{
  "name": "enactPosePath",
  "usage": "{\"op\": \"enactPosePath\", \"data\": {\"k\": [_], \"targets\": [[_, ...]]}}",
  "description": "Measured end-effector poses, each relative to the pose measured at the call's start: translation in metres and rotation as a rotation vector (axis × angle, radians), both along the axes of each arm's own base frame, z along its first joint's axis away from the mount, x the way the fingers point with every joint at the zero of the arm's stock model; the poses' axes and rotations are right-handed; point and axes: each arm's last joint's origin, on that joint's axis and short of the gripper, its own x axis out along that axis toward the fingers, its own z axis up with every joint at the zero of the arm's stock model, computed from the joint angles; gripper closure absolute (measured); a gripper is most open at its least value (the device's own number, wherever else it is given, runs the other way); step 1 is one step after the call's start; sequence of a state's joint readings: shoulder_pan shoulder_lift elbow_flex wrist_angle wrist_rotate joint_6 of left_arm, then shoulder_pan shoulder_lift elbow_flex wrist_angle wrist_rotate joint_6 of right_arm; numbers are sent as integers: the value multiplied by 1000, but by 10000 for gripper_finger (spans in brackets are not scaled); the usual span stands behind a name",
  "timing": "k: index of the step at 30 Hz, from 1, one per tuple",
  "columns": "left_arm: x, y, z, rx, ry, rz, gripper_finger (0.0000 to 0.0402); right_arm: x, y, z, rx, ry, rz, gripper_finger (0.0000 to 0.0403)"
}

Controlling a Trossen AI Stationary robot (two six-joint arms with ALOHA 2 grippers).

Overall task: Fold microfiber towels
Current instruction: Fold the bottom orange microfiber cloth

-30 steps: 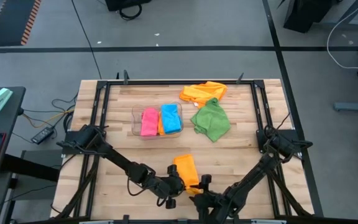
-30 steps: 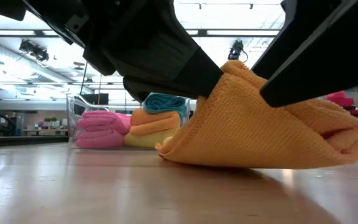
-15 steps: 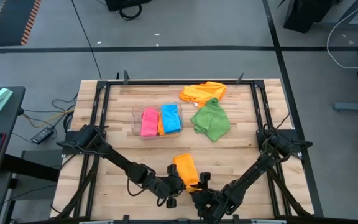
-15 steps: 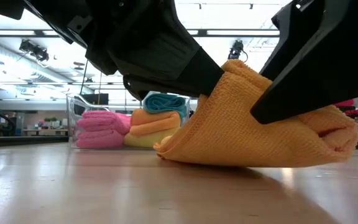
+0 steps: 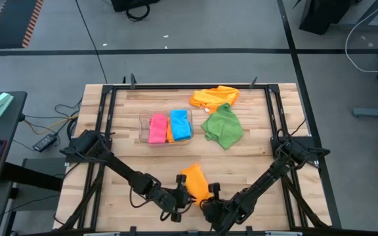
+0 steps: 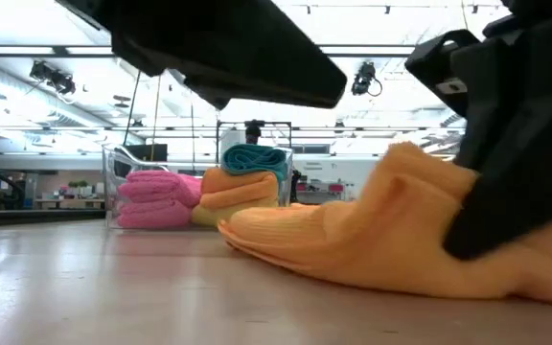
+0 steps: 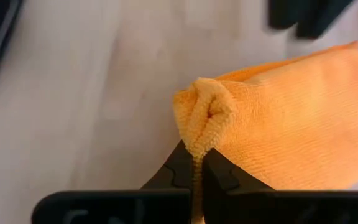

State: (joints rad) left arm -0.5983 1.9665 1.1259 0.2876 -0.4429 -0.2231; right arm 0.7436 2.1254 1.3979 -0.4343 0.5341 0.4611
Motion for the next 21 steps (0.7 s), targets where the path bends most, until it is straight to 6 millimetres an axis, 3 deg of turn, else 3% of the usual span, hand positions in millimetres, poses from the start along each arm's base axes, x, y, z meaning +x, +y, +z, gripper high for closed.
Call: {"op": "enactPosePath", "data": {"k": [5, 13, 17, 21], "targets": [[2, 4, -3, 6, 3, 49, 350, 0, 0, -1, 20, 43, 38, 392], [8, 8, -35, 44, 14, 199, 379, 3, -3, -1, 55, 69, 45, 393], [9, 8, -56, 36, 43, 216, 394, 2, -3, 10, 70, 75, 79, 394], [8, 3, -63, 32, 40, 208, 391, 2, -3, 27, 52, 92, 132, 394]]}}
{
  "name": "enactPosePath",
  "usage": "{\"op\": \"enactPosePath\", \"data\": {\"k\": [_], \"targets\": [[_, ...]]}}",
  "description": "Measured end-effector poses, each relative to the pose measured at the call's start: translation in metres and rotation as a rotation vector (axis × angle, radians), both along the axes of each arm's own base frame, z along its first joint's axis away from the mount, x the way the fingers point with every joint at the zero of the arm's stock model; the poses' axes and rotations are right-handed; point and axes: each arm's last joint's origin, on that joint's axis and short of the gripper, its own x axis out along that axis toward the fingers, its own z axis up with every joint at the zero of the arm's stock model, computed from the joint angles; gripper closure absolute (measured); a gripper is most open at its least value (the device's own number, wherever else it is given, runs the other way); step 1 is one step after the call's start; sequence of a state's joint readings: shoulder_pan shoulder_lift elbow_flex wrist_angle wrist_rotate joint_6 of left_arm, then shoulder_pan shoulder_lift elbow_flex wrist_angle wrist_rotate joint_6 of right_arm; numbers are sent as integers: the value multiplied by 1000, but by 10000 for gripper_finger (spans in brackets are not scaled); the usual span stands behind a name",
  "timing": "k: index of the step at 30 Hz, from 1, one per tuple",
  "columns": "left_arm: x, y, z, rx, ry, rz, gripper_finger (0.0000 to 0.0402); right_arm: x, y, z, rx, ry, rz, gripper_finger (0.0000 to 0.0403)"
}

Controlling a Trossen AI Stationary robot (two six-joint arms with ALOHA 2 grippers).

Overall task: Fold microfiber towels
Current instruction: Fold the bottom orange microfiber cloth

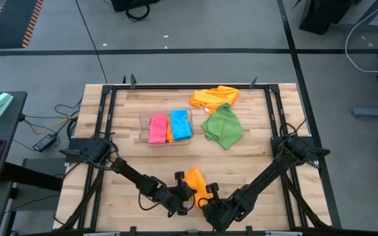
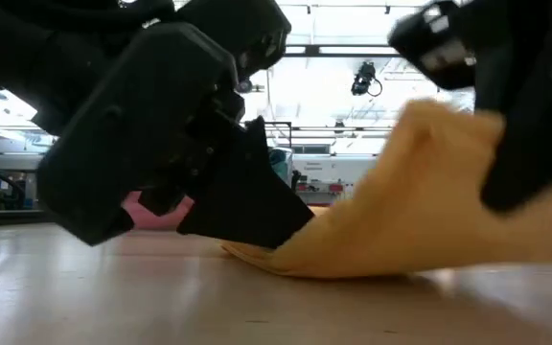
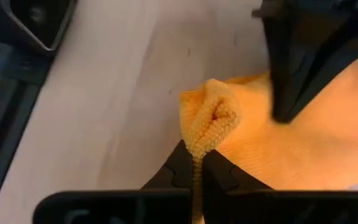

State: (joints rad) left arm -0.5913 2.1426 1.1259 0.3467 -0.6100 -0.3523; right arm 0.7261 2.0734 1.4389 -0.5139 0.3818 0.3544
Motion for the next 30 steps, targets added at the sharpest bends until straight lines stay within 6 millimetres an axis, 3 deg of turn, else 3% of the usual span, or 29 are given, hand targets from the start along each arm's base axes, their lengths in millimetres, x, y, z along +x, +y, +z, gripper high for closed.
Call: {"op": "enactPosePath", "data": {"k": [5, 18, 30], "targets": [[-1, -4, 2, 30, -13, -35, 374, 9, -3, 10, -23, 16, 150, 394], [-5, -8, 0, 76, 6, -70, 384, 47, -39, 23, 24, 46, 463, 395], [-14, -22, 1, 117, 7, -132, 390, 62, -63, 23, -44, 30, 528, 362]]}}
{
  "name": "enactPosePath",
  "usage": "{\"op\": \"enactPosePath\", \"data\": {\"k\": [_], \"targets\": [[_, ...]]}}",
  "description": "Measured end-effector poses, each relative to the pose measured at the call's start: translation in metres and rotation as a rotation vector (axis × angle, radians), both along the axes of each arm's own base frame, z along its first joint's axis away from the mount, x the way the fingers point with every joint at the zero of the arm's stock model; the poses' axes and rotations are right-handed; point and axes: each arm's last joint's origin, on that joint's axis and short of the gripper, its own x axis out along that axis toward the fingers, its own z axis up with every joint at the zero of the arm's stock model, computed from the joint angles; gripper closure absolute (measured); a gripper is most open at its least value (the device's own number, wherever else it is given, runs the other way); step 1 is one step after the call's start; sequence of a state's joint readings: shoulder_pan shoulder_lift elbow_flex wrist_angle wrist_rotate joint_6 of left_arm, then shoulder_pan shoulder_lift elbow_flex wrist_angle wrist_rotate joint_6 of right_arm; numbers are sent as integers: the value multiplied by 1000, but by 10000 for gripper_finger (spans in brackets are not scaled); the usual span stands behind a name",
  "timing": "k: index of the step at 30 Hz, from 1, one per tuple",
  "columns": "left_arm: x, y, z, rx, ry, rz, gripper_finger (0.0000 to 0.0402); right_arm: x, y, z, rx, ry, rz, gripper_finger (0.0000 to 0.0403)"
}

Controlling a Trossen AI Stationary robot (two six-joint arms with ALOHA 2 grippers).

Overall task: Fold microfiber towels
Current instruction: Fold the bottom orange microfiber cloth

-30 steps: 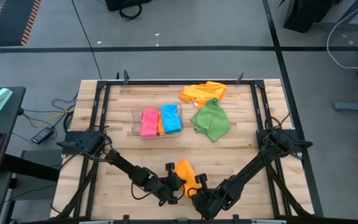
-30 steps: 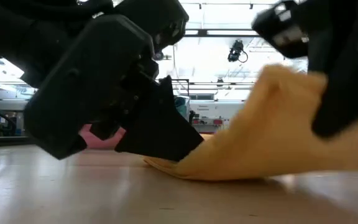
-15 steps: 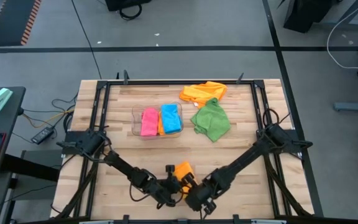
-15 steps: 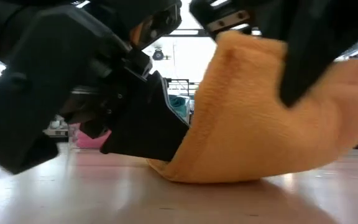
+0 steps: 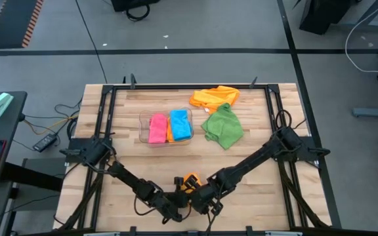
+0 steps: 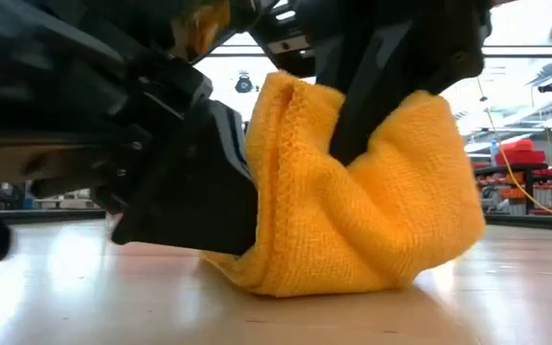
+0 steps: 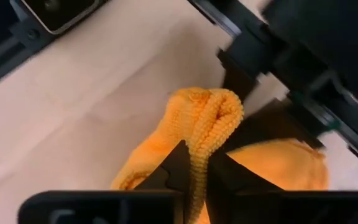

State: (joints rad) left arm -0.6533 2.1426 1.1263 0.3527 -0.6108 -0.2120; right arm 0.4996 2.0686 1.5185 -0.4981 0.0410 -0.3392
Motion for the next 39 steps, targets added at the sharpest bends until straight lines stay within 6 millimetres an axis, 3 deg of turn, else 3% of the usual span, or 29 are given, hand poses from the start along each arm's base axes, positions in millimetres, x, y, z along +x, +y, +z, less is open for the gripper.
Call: {"op": "enactPosePath", "data": {"k": [9, 14, 19, 23, 29, 39], "targets": [[-5, -7, 0, -5, -1, -19, 376, 7, -16, -2, -29, 1, 38, 347], [-7, -9, 3, -7, -5, -27, 389, 9, -22, -2, 41, 34, 73, 359], [-10, -12, 17, -63, -30, -11, 387, 5, -15, -2, 49, 53, 90, 361], [-11, -12, 25, -164, -53, 58, 357, 1, -13, -4, 56, 91, 71, 361], [-18, -16, 24, -167, -15, 66, 316, -7, -10, -6, 54, 165, 22, 361], [-19, -10, 22, -47, -20, 119, 327, -25, 6, -9, 21, 252, 16, 361]]}}
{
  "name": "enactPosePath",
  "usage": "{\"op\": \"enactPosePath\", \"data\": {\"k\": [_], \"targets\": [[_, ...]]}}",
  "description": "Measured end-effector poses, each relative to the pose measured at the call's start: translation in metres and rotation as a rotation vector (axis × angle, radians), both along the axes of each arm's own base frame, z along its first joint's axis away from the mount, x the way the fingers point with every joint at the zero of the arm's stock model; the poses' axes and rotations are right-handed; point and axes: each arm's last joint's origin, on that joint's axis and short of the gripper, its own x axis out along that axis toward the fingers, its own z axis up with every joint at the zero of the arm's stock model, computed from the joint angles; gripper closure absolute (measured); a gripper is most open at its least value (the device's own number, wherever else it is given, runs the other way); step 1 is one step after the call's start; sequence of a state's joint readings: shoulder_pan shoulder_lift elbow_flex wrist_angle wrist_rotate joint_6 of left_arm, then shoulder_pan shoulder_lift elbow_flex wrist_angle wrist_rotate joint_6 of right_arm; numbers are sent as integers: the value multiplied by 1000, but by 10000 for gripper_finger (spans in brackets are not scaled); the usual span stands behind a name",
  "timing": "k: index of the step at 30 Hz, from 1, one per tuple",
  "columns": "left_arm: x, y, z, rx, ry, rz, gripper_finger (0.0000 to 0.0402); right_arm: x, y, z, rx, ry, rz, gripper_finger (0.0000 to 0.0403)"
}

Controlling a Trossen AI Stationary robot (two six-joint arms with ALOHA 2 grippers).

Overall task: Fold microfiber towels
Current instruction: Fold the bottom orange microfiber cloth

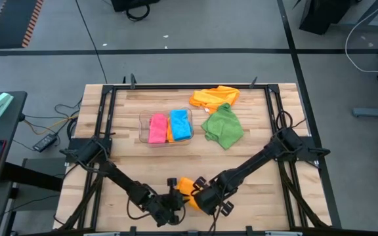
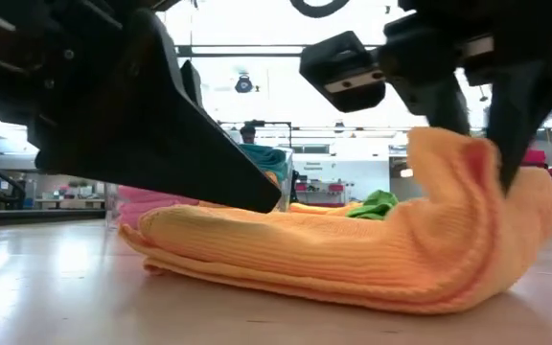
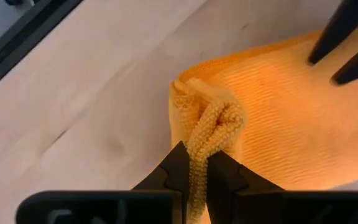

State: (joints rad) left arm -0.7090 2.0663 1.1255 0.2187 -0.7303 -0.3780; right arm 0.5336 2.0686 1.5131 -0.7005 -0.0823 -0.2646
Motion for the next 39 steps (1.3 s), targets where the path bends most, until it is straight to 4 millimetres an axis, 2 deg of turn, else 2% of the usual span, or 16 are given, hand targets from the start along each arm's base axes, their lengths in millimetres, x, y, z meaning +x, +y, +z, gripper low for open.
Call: {"op": "enactPosePath", "data": {"k": [7, 13, 16, 19, 24, 33, 39], "targets": [[5, 12, -6, 13, 60, 22, 316, -10, 7, 3, -15, 37, 1, 361], [11, 18, -16, 27, 92, -5, 337, -18, 6, 40, -54, -118, 43, 361], [12, 18, -18, 31, 92, -4, 346, -17, 5, 47, -93, -177, 96, 361], [13, 19, -18, 38, 91, -5, 350, -12, 3, 47, -114, -229, 146, 361], [13, 19, -18, 43, 82, 1, 345, 2, -3, 34, -161, -271, 198, 361], [13, 19, -18, 41, 78, 7, 348, 24, -17, 40, -153, -420, 272, 361], [14, 19, -17, 33, 69, 8, 344, 30, -30, 21, -147, -457, 275, 361]]}}
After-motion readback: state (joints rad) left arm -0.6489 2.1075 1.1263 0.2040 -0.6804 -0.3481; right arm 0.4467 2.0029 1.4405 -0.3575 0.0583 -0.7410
